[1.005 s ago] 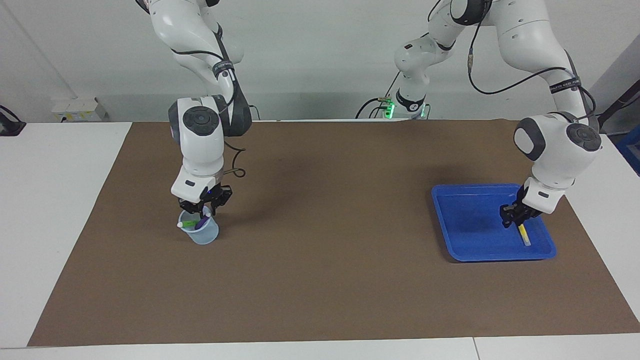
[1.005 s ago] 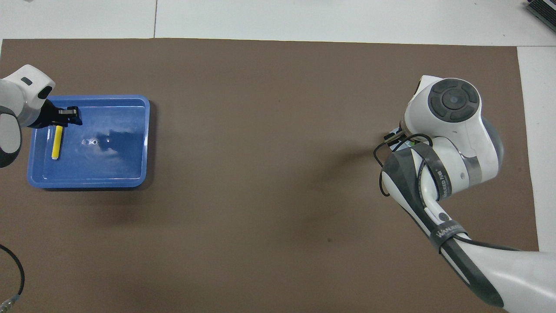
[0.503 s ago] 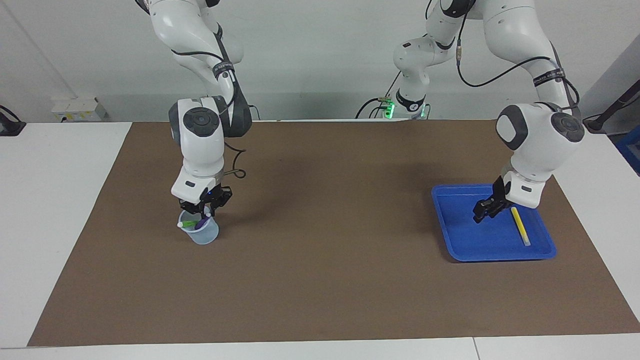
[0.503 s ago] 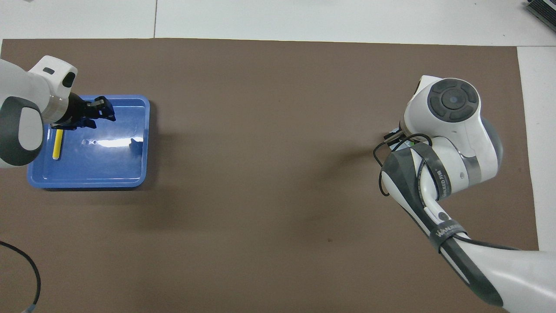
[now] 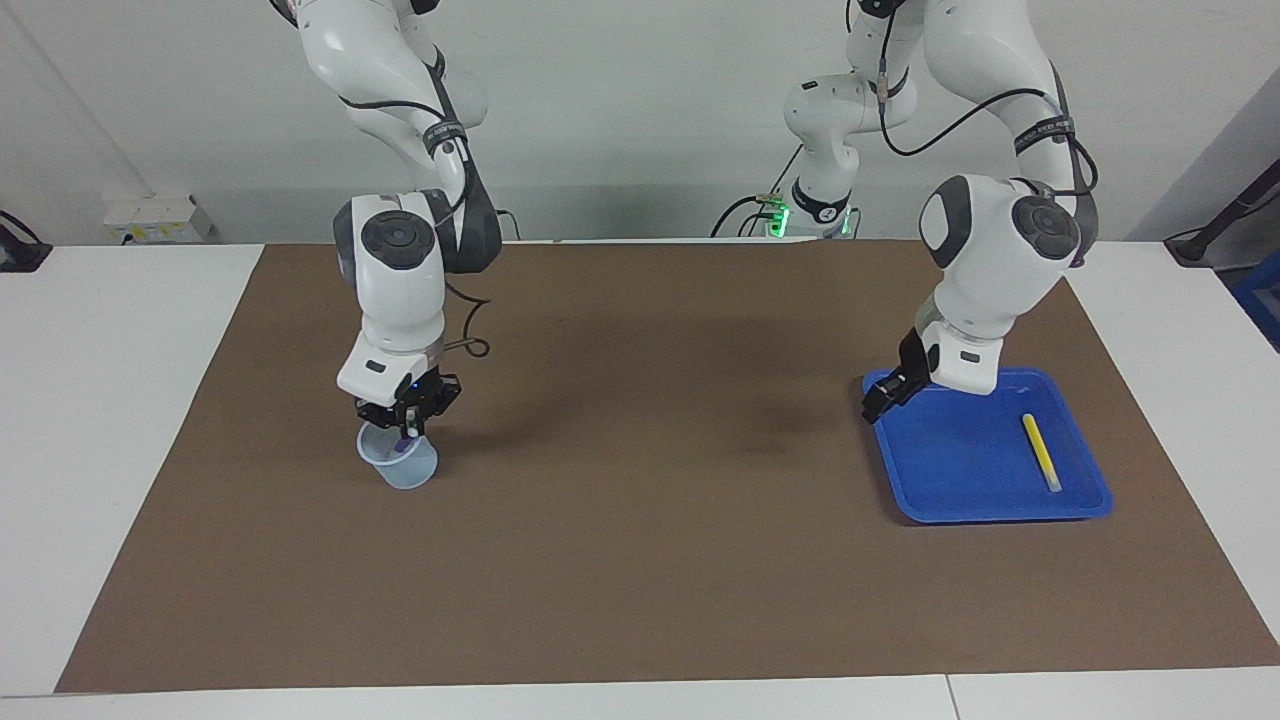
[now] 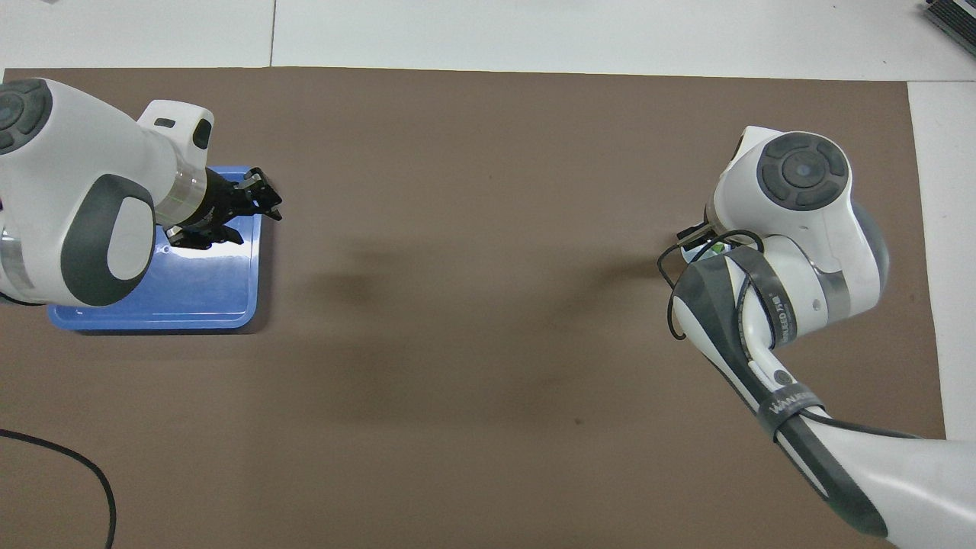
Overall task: Right arm passes pens to left for tray arrangement
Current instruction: 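Raise the left gripper from the tray and move it toward center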
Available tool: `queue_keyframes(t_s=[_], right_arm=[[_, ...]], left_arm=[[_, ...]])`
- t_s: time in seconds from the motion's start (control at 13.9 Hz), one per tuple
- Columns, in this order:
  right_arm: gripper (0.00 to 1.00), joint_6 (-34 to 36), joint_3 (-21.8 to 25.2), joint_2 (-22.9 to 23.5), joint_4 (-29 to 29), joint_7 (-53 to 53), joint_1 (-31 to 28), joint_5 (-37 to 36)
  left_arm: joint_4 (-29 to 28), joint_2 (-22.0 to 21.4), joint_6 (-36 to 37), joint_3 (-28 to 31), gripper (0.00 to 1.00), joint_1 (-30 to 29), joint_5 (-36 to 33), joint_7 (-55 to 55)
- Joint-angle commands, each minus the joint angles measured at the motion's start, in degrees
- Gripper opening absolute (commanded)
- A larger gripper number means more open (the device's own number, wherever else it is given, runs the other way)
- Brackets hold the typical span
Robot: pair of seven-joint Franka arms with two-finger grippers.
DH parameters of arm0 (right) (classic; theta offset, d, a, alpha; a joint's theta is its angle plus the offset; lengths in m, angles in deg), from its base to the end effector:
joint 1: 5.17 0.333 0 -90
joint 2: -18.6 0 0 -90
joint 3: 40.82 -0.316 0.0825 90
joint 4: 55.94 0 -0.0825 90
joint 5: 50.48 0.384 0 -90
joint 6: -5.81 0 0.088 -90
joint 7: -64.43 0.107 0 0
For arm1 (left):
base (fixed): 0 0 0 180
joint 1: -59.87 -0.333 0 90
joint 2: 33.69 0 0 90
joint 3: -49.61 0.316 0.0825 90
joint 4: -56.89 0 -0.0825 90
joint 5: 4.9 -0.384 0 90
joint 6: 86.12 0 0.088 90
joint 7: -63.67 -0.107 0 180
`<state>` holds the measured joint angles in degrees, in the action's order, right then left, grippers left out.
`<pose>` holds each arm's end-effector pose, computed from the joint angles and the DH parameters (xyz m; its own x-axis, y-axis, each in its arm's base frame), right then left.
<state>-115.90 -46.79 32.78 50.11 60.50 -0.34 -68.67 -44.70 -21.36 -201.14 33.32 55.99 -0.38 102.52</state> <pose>0.6147 0.0994 0.3948 0.9145 0.4045 -0.0083 0.3940 -0.8857 0.2456 0.6084 -0.1279 0.4440 0.8772 0.4760 -0.0638 0.4802 -0.8692 0.1180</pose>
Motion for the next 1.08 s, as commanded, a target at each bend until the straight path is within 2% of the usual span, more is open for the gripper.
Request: queue_keyframes(t_s=[0.0,0.29,0.43,0.65,0.86,1.01], right_arm=[[0.12,2.7,-0.5,0.4,-2.2,-0.2,-0.7,1.2],[0.12,10.8,-0.4,-1.3,-7.7,-4.1,-2.6,6.7],[0.12,14.5,-0.4,-3.0,-9.5,-5.9,-4.0,9.1],[0.12,20.6,-0.2,-5.5,-12.9,-9.2,-6.9,13.3],[0.12,27.3,-0.3,-5.9,-19.1,-11.0,-9.7,17.5],[0.13,29.5,0.0,-6.0,-22.2,-10.6,-9.9,22.0]], left_arm=[[-0.7,-2.2,2.5,0.7,0.68,3.8,1.3,7.0],[-0.6,-3.8,4.0,0.7,0.74,10.5,2.2,18.9],[-0.4,-4.8,4.2,0.3,0.74,13.1,3.1,24.5],[-0.7,-5.6,4.0,-0.8,0.74,15.3,7.3,33.5],[-0.9,-5.7,3.4,-1.3,0.75,17.5,8.7,39.8],[-1.0,-5.8,2.9,-1.2,0.75,18.1,12.2,41.3]])
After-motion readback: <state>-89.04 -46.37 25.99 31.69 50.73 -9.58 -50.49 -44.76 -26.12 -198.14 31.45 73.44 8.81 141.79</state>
